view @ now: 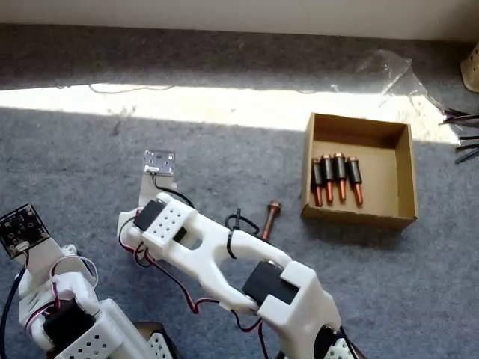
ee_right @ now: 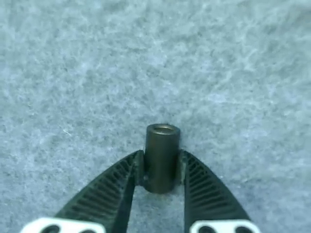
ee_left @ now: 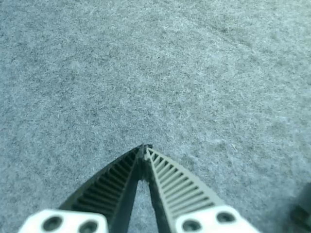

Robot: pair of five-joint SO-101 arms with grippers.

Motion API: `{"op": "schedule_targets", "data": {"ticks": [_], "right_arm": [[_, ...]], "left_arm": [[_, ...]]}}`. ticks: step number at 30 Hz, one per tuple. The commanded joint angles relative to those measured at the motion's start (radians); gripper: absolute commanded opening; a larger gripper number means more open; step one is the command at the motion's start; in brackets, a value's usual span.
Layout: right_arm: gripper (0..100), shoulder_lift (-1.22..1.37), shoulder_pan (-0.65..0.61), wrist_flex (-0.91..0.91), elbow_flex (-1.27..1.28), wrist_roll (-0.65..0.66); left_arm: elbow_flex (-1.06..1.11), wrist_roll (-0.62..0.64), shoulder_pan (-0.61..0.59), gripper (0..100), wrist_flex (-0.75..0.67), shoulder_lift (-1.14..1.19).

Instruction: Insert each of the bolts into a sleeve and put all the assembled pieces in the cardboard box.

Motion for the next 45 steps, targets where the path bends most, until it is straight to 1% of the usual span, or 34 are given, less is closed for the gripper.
{"op": "schedule_targets", "data": {"ticks": [1,5,9,13,17,19,20,24,30,34,39,45], "right_arm": [[0.9,-0.016,0.044,0.008,-0.041,0.003],[0.5,-0.016,0.102,0.016,-0.038,0.117],[0.5,-0.016,0.168,0.148,-0.045,0.17],[0.5,-0.018,0.229,0.268,-0.047,0.391],[0.5,-0.018,0.274,0.354,-0.041,0.69],[0.5,-0.018,0.298,0.387,-0.041,0.795],[0.5,-0.018,0.311,0.401,-0.041,0.825],[0.5,-0.018,0.386,0.466,-0.039,0.908],[0.5,-0.016,0.473,0.486,-0.038,1.083],[0.5,-0.016,0.492,0.483,-0.038,1.125],[0.5,-0.007,0.486,0.481,-0.038,1.211],[0.7,0.094,0.46,0.476,-0.044,1.281]], "left_arm": [[-0.028,0.009,0.016,1,0.005,-0.012],[-0.028,0.009,0.016,1,0.003,-0.012],[-0.028,0.009,0.016,1,0.002,-0.012],[-0.028,0.009,0.016,1,0.002,-0.012],[-0.027,0.009,0.016,1,0.002,-0.012],[-0.027,0.009,0.016,1,0.002,-0.012],[-0.027,0.009,0.016,1,0.003,-0.012],[-0.027,0.009,0.016,1,0.003,-0.012],[-0.027,0.009,0.016,1,0.003,-0.012],[-0.025,0.009,0.016,1,0.003,-0.012],[-0.025,0.009,0.016,1,0.003,-0.012],[-0.025,0.009,0.016,1,0.003,-0.012]]}}
